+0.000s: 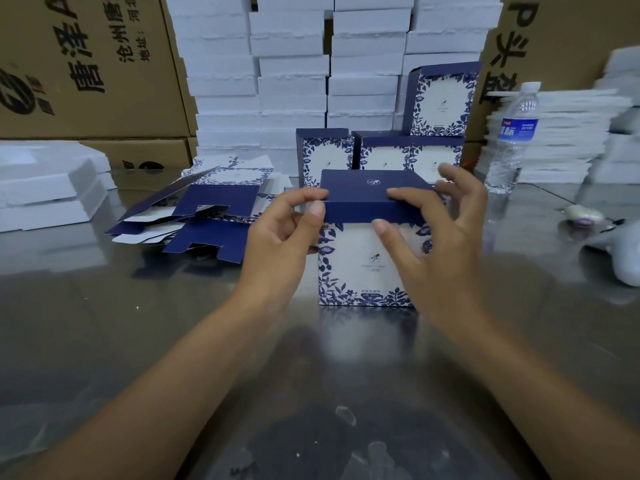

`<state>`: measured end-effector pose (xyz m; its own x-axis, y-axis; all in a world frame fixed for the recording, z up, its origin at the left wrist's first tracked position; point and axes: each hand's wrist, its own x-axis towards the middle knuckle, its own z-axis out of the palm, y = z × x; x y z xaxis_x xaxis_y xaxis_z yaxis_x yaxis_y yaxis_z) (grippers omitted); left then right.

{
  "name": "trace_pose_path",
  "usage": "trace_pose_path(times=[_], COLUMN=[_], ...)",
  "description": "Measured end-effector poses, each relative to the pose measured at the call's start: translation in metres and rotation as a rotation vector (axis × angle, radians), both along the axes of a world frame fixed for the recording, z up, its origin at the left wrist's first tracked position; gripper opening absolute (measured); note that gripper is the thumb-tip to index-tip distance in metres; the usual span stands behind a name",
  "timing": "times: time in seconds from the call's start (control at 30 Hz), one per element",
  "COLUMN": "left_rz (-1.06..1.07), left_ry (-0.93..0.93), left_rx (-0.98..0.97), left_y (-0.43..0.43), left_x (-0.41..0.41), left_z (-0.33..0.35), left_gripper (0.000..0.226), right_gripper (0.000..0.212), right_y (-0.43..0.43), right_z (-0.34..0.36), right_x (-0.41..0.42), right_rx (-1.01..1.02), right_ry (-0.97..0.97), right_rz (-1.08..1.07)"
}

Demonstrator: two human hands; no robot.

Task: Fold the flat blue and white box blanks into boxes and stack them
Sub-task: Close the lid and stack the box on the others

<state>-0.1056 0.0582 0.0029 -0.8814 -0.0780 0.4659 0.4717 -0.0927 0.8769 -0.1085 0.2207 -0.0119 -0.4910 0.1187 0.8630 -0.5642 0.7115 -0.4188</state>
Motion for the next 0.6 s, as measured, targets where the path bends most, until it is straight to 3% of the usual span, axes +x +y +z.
trace_pose_path(times=[0.13,0.27,0.33,0.6], left_rz=[-0.085,-0.138,-0.128,-0.120], left_ry=[0.030,0.028,0.041,0.123], left_rx=[-0.079,-0.125,-0.146,-0.320], left_y=[0.008,0.009,0.009,0.012], left_x=[0.008,0.010,0.010,0.006], left_z=[0.001,-0.001,-0.003,-0.014], left_gripper=[0.020,0.025,0.029,0.051], right_gripper=[0.043,0.096,0.112,0.118], right_y=[0.002,-0.007,-0.010,-0.011], right_z=[-0.002,-0.007,-0.008,-0.010], right_x=[0.000,0.004,0.005,0.004], right_rx=[-0.135,-0.082,-0.062,-0.100], right_ry=[-0.134,-0.334,-0.382,-0.415], right_rz=[0.015,0.038,-0.006,-0.079])
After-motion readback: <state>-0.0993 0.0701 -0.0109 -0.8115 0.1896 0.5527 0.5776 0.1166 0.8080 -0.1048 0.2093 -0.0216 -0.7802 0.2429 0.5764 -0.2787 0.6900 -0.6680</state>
